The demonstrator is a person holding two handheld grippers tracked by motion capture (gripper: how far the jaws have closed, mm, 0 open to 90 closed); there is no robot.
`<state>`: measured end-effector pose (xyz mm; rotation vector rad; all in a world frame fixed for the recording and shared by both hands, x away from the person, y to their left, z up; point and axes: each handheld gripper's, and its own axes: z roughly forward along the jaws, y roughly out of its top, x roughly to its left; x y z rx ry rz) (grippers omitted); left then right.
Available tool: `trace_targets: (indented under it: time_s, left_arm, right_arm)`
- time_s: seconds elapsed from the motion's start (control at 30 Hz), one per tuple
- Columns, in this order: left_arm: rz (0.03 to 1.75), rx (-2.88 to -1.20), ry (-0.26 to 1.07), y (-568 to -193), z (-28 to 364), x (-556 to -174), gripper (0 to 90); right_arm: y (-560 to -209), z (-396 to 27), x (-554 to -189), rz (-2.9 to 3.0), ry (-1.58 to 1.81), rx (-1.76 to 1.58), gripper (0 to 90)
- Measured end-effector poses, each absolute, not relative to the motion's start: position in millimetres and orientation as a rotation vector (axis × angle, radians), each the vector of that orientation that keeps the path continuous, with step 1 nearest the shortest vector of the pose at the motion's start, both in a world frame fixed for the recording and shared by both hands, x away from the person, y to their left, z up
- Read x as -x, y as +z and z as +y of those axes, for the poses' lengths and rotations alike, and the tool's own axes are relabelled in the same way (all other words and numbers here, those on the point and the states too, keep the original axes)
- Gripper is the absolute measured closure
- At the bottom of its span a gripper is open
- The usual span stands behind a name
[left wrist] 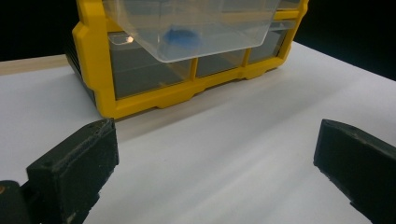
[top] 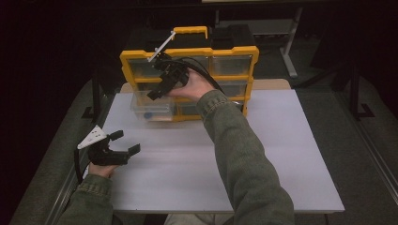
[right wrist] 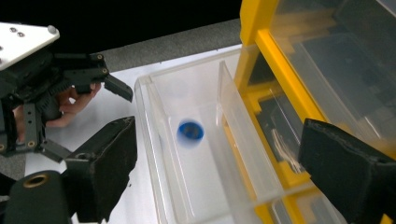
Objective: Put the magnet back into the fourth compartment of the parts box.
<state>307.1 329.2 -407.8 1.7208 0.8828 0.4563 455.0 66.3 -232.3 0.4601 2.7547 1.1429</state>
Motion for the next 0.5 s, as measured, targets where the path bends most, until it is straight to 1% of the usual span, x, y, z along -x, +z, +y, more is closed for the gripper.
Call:
trace_targets:
  time_s: [0.07,0.1,0.5]
  left_arm:
    - [0.882,-1.724,0.456,-407.7,328.9,-306.8,0.0]
    - [0.884,-1.724,0.455,-407.7,328.6,-306.7,0.0]
    - [0.883,-1.73,0.457,-407.8,327.8,-306.1,0.0]
  right_arm:
    - [-231.7,61.5,-453.3,2.747,1.141,-0.472,1.3]
    - [-231.6,59.1,-452.9,2.739,1.139,-0.488,0.0]
    - [-238.0,26.6,-448.0,2.698,1.158,-0.532,0.0]
